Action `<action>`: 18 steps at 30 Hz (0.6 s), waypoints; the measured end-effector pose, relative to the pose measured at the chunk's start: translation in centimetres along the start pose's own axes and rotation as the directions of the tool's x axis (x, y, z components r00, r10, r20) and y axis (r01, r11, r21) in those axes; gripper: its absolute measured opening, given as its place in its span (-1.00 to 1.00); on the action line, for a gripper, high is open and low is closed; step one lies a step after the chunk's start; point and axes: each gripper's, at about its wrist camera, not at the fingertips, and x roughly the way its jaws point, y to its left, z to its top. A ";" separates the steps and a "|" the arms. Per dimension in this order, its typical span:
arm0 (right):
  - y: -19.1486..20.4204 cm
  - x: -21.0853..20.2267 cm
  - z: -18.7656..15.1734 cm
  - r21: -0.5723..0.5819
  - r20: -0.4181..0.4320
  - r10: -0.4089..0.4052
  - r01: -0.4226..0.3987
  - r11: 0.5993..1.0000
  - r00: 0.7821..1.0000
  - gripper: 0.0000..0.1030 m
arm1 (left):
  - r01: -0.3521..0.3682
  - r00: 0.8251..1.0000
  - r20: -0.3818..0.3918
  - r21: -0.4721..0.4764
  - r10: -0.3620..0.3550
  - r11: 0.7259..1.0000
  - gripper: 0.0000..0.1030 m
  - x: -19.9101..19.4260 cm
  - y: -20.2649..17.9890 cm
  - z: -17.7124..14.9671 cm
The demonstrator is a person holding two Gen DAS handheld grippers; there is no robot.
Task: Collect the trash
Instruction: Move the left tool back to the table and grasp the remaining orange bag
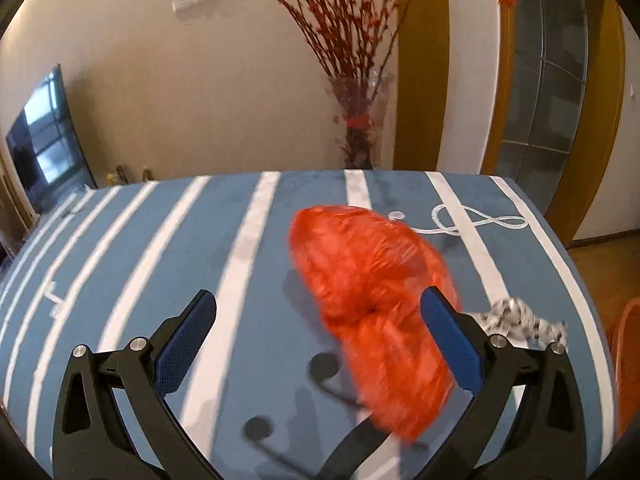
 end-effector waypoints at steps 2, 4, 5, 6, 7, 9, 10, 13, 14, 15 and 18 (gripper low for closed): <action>0.2 0.6 0.0 -0.010 -0.012 0.000 0.000 1.000 1.000 0.76 | 0.009 1.000 -0.029 -0.015 -0.009 1.000 0.95 1.6 -0.3 0.6; 0.4 1.2 -0.1 -0.019 -0.024 -0.001 0.000 1.000 1.000 0.76 | 0.004 0.999 -0.045 -0.020 -0.005 1.000 0.95 2.9 -0.8 0.8; 0.5 1.5 -0.1 -0.020 -0.028 0.001 -0.001 1.000 1.000 0.76 | 0.010 0.998 -0.058 -0.019 -0.011 1.000 0.95 3.6 -1.1 0.9; 0.5 1.7 -0.1 -0.022 -0.034 0.002 -0.003 1.000 0.999 0.76 | 0.014 0.998 -0.063 -0.017 -0.015 1.000 0.95 4.2 -1.3 0.9; 0.5 1.9 0.0 -0.024 -0.037 0.002 -0.003 1.000 0.999 0.76 | 0.007 0.998 -0.064 -0.012 -0.008 1.000 0.95 4.5 -1.5 0.9; 0.5 2.3 0.0 -0.027 -0.044 0.003 -0.004 1.000 0.999 0.76 | 0.006 0.997 -0.074 0.002 -0.006 1.000 0.93 5.3 -1.7 0.9; 0.5 2.4 -0.1 -0.028 -0.048 0.006 -0.007 1.000 0.999 0.76 | 0.010 0.997 -0.080 0.005 -0.009 1.000 0.83 5.7 -1.8 0.9; 0.7 2.8 -0.1 -0.032 -0.057 0.011 -0.013 0.999 0.998 0.76 | 0.052 0.991 -0.120 0.009 -0.051 0.999 0.53 6.9 -1.8 0.5; 0.7 2.9 -0.1 -0.034 -0.059 0.012 -0.014 0.999 0.998 0.76 | 0.061 0.990 -0.131 0.008 -0.060 0.998 0.31 7.1 -1.9 0.3; 0.8 2.9 0.0 -0.035 -0.060 0.013 -0.015 0.999 0.998 0.76 | 0.077 0.987 -0.145 0.003 -0.076 0.997 0.21 7.4 -1.8 0.1; 1.0 3.1 0.1 -0.037 -0.061 0.014 -0.016 0.999 0.998 0.76 | 0.120 0.982 -0.145 -0.019 -0.122 0.993 -0.08 7.6 -1.5 -0.3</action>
